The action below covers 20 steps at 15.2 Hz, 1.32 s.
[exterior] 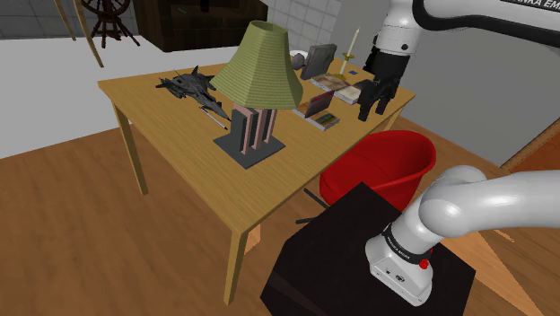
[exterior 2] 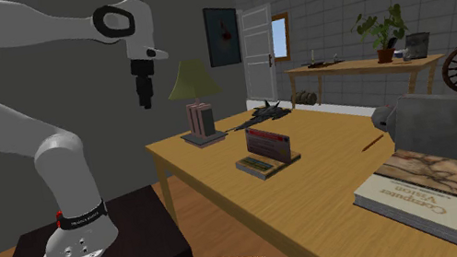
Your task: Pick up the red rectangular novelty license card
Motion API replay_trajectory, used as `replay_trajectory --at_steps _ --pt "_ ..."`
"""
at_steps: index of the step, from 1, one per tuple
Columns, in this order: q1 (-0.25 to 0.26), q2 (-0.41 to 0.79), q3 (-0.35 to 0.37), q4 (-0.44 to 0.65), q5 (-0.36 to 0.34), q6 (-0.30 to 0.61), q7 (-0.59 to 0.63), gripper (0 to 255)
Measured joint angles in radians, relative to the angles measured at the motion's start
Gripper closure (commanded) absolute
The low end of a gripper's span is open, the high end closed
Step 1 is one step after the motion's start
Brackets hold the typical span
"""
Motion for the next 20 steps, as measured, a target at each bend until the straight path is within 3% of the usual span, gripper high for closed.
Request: replay_trajectory --at_steps 3,10,20 --pt "-0.015 0.042 0.012 0.011 0.008 0.036 0.043 0" --pt "-0.098 0.263 0.060 0.098 0.023 0.205 0.283 0" --pt "-0.202 0.590 0.071 0.317 -0.019 0.364 0.628 0"
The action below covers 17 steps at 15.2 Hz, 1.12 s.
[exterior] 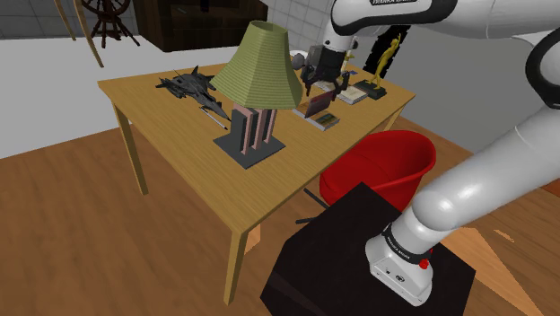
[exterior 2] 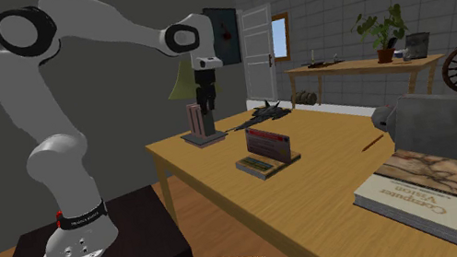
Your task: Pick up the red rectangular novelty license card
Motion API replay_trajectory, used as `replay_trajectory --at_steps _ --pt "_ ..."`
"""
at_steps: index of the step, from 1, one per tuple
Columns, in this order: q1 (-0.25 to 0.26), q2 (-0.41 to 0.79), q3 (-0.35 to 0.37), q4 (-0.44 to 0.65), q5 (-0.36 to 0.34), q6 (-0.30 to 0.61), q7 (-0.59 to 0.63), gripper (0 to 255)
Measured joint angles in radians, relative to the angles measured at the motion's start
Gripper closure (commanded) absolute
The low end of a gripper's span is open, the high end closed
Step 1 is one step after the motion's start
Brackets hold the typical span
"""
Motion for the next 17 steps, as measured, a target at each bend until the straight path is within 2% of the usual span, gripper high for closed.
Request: replay_trajectory --at_steps 11,15,17 --pt "-0.084 0.288 -0.074 0.265 -0.056 0.078 0.326 0" --pt "-0.112 0.373 -0.113 0.365 -0.064 0.079 0.429 0" --pt "-0.115 0.393 -0.120 0.367 -0.066 0.102 0.453 0"
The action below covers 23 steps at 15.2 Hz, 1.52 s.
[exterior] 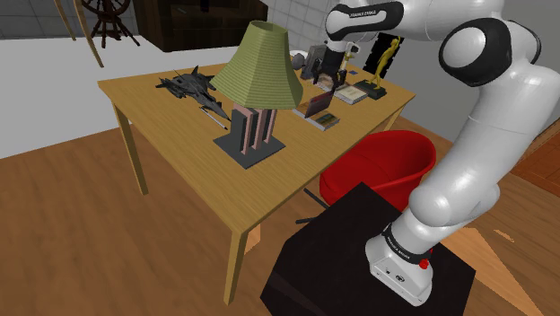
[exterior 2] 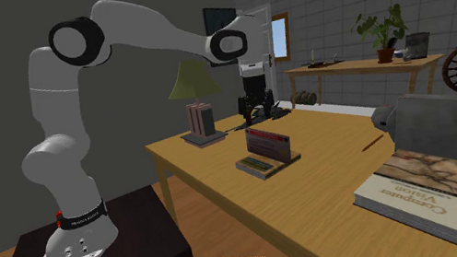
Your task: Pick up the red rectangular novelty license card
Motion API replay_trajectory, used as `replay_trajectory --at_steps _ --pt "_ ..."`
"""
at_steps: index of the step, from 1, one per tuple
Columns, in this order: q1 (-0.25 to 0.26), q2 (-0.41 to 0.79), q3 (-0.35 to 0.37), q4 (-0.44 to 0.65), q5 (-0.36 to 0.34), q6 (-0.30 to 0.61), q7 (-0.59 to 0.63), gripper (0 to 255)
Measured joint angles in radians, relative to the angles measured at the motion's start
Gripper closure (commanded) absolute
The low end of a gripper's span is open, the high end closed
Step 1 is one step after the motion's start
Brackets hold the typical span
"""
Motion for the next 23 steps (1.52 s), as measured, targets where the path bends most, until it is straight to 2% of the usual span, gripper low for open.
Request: replay_trajectory --at_steps 6,7,17,23 --pt "-0.004 0.018 -0.004 -0.050 -0.001 0.069 0.005 0" --pt "-0.003 0.021 -0.004 -0.052 -0.001 0.074 0.006 255" --pt "-0.003 0.024 -0.003 -0.051 -0.001 0.078 0.007 255" --pt "-0.002 0.009 -0.003 -0.007 0.000 0.017 0.006 255"
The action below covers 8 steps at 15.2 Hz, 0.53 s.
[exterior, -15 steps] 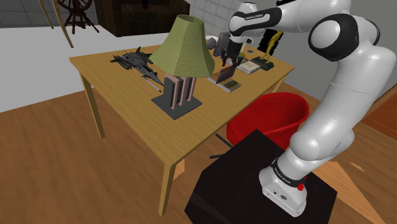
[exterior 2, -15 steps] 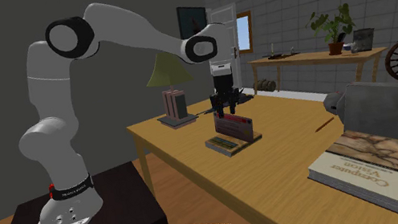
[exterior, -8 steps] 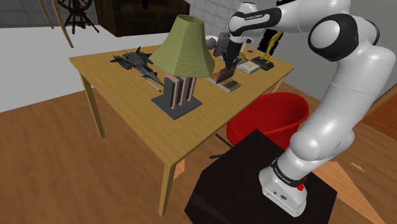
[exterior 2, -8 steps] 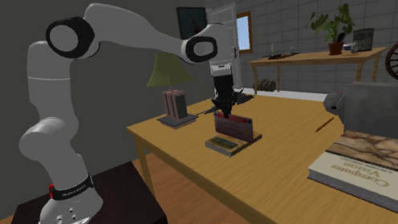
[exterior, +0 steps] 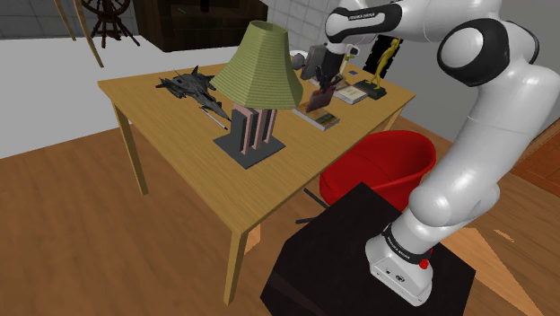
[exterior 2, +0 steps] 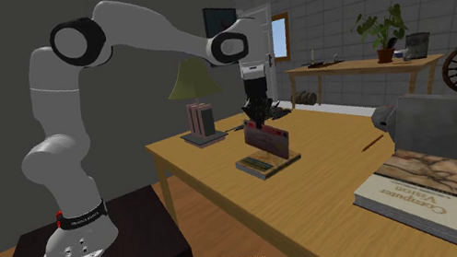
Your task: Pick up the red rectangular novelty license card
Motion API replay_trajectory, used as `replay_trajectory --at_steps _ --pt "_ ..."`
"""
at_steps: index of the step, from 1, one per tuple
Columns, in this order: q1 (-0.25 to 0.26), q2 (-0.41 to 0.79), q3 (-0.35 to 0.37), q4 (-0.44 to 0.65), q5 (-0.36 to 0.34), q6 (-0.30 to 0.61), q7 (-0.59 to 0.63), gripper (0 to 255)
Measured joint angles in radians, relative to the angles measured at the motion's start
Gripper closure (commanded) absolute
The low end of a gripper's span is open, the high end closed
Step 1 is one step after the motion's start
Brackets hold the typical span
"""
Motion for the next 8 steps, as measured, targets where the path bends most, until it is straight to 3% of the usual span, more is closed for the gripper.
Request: replay_trajectory --at_steps 8 --pt "0.000 -0.017 0.000 0.086 0.001 -0.102 -0.004 255"
